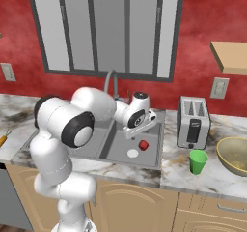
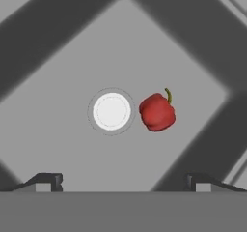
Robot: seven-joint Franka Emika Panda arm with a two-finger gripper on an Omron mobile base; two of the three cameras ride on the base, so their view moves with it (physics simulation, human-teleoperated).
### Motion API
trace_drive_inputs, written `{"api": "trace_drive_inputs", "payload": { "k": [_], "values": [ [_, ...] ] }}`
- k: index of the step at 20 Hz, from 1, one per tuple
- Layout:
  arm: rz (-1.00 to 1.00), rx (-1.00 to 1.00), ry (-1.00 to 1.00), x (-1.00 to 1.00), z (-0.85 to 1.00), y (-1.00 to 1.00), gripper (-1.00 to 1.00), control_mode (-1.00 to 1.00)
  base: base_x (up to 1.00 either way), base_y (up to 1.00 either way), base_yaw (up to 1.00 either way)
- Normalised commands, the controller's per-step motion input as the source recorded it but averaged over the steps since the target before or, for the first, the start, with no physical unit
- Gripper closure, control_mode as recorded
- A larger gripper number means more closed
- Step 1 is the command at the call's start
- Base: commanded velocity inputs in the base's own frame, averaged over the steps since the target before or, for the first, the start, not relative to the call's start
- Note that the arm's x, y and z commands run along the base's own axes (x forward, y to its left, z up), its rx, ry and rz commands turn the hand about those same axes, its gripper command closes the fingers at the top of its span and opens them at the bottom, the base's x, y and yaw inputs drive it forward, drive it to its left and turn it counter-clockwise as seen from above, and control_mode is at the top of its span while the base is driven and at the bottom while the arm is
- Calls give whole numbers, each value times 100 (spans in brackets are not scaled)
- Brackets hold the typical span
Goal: Remove the bell pepper and carrot from the sink. Then move the bowl and cup from the counter to the sink for washing.
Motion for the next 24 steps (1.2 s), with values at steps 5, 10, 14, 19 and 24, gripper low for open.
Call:
{"api": "trace_drive_inputs", "payload": {
  "k": [5,10,14,19,24],
  "values": [
    [0,0,-2,26,-17,-5,-100,-100,0,0,0],
    [0,0,-3,22,-18,-7,-100,-100,0,0,0],
    [-2,0,-3,24,-18,-7,-100,-100,0,0,0],
    [-2,0,-2,25,-21,-4,-100,-100,0,0,0],
    [-2,0,0,28,-19,-4,-100,-100,0,0,0]
  ]
}}
